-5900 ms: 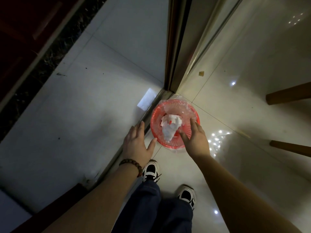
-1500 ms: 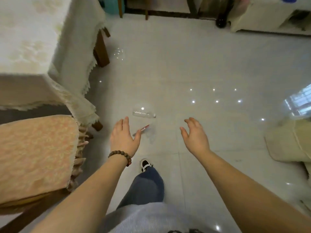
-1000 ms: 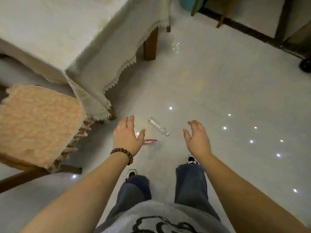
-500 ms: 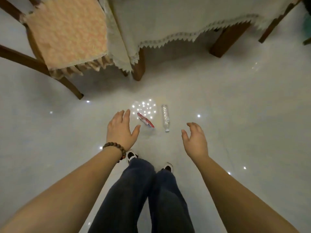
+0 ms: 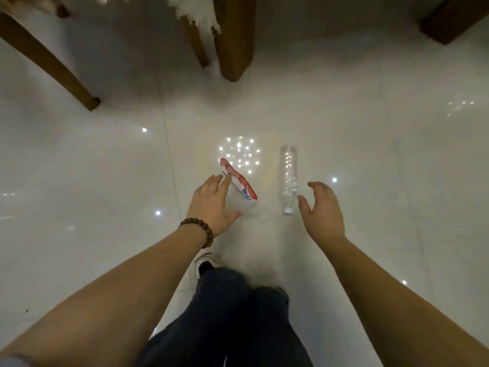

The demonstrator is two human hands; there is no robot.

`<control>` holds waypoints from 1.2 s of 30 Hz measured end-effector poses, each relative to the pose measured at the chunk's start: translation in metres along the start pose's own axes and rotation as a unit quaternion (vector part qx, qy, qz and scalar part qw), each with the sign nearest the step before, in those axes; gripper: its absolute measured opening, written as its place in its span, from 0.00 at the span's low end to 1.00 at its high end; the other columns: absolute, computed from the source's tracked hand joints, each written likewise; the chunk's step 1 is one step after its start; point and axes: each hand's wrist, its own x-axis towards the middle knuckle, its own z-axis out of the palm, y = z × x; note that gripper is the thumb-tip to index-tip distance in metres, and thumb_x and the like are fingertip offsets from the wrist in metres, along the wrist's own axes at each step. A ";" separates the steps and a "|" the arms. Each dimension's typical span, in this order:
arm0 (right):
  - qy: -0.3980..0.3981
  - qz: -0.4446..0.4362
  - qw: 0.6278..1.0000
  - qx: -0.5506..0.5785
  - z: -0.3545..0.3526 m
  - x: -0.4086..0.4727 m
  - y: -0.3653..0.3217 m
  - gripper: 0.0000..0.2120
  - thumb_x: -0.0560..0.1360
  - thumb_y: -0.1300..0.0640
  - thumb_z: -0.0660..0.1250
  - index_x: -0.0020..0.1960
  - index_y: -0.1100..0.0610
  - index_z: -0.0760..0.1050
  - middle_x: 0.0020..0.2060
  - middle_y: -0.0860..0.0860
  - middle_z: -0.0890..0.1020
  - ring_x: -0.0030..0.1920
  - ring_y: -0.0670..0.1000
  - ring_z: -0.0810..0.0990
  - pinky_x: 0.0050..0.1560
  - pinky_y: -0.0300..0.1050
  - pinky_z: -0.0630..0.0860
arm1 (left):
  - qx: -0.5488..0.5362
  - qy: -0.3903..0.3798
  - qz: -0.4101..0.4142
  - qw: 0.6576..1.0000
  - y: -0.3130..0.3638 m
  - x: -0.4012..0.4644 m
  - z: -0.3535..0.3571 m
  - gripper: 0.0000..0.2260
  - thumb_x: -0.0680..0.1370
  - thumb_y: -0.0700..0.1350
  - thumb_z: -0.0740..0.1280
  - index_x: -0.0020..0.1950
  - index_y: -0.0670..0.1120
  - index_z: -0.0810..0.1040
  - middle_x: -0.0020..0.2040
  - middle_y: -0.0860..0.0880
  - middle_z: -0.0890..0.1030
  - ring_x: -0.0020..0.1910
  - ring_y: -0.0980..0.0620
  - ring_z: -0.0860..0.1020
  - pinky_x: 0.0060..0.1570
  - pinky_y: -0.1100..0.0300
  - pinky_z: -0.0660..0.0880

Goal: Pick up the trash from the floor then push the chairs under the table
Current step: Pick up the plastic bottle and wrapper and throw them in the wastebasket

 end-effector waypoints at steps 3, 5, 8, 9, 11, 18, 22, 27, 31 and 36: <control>0.006 -0.011 1.000 -0.002 0.054 0.047 0.029 0.23 0.77 0.51 0.64 0.69 0.58 0.67 0.69 0.57 0.69 0.68 0.57 0.67 0.67 0.53 0.66 | 0.030 -0.032 0.045 0.998 -0.024 0.052 0.059 0.49 0.69 0.65 0.70 0.78 0.48 0.45 0.78 0.46 0.50 0.77 0.47 0.48 0.75 0.50 0.48; 0.009 -0.009 1.000 -0.021 0.082 0.076 0.045 0.27 0.76 0.48 0.65 0.71 0.57 0.64 0.71 0.57 0.66 0.71 0.57 0.63 0.68 0.54 0.65 | 0.067 -0.048 0.080 0.993 -0.039 0.085 0.088 0.54 0.65 0.67 0.71 0.78 0.48 0.41 0.79 0.47 0.47 0.77 0.48 0.46 0.74 0.50 0.44; 0.017 -0.009 0.999 -0.025 0.110 0.113 0.064 0.34 0.74 0.42 0.66 0.74 0.55 0.58 0.73 0.57 0.61 0.73 0.57 0.59 0.69 0.56 0.64 | 0.120 -0.072 0.133 0.981 -0.055 0.128 0.120 0.57 0.63 0.70 0.70 0.77 0.49 0.40 0.79 0.48 0.46 0.77 0.49 0.44 0.72 0.51 0.38; 0.018 -0.010 0.999 -0.025 0.117 0.122 0.068 0.37 0.73 0.40 0.66 0.74 0.55 0.56 0.74 0.57 0.60 0.73 0.57 0.59 0.69 0.56 0.63 | 0.145 -0.074 0.146 0.976 -0.057 0.139 0.127 0.56 0.63 0.71 0.69 0.78 0.49 0.41 0.79 0.48 0.48 0.77 0.49 0.45 0.72 0.51 0.36; 0.016 -0.005 0.999 -0.037 0.129 0.136 0.072 0.42 0.71 0.37 0.65 0.76 0.54 0.52 0.74 0.57 0.59 0.74 0.57 0.58 0.70 0.56 0.62 | 0.178 -0.066 0.158 0.969 -0.059 0.154 0.135 0.50 0.67 0.69 0.67 0.78 0.48 0.45 0.78 0.47 0.54 0.77 0.49 0.50 0.72 0.50 0.35; 0.021 0.067 0.997 -0.032 0.148 0.148 0.072 0.47 0.69 0.36 0.67 0.76 0.57 0.48 0.71 0.57 0.64 0.70 0.59 0.63 0.65 0.55 0.67 | 0.030 0.030 0.117 0.992 -0.054 0.159 0.133 0.20 0.76 0.40 0.63 0.68 0.47 0.72 0.62 0.45 0.78 0.62 0.45 0.72 0.62 0.56 0.65; 0.024 0.073 0.997 0.014 0.143 0.141 0.069 0.38 0.69 0.45 0.70 0.71 0.57 0.58 0.64 0.56 0.71 0.63 0.59 0.71 0.56 0.54 0.73 | -0.050 0.051 0.067 0.995 -0.052 0.151 0.122 0.14 0.76 0.42 0.64 0.61 0.49 0.77 0.54 0.48 0.81 0.51 0.46 0.77 0.46 0.58 0.71; 0.050 0.044 0.995 0.072 0.094 0.096 0.031 0.37 0.68 0.47 0.74 0.71 0.57 0.61 0.63 0.54 0.74 0.62 0.55 0.73 0.58 0.50 0.73 | -0.121 0.080 0.013 0.989 -0.038 0.107 0.061 0.14 0.74 0.44 0.67 0.60 0.47 0.77 0.50 0.47 0.82 0.47 0.45 0.77 0.42 0.59 0.68; 0.059 -0.010 0.995 0.085 0.022 0.043 -0.029 0.34 0.68 0.48 0.74 0.68 0.56 0.63 0.61 0.53 0.75 0.60 0.53 0.75 0.55 0.47 0.72 | -0.191 0.119 -0.038 0.973 -0.015 0.043 -0.024 0.09 0.73 0.44 0.67 0.53 0.48 0.79 0.41 0.48 0.80 0.39 0.47 0.75 0.39 0.58 0.71; 0.058 -0.066 0.992 0.086 -0.082 -0.029 -0.117 0.34 0.68 0.49 0.74 0.69 0.54 0.64 0.60 0.53 0.73 0.57 0.52 0.75 0.52 0.41 0.69 | -0.237 0.171 -0.095 0.952 0.006 -0.054 -0.139 0.05 0.74 0.47 0.67 0.46 0.47 0.79 0.36 0.48 0.79 0.37 0.45 0.76 0.35 0.58 0.71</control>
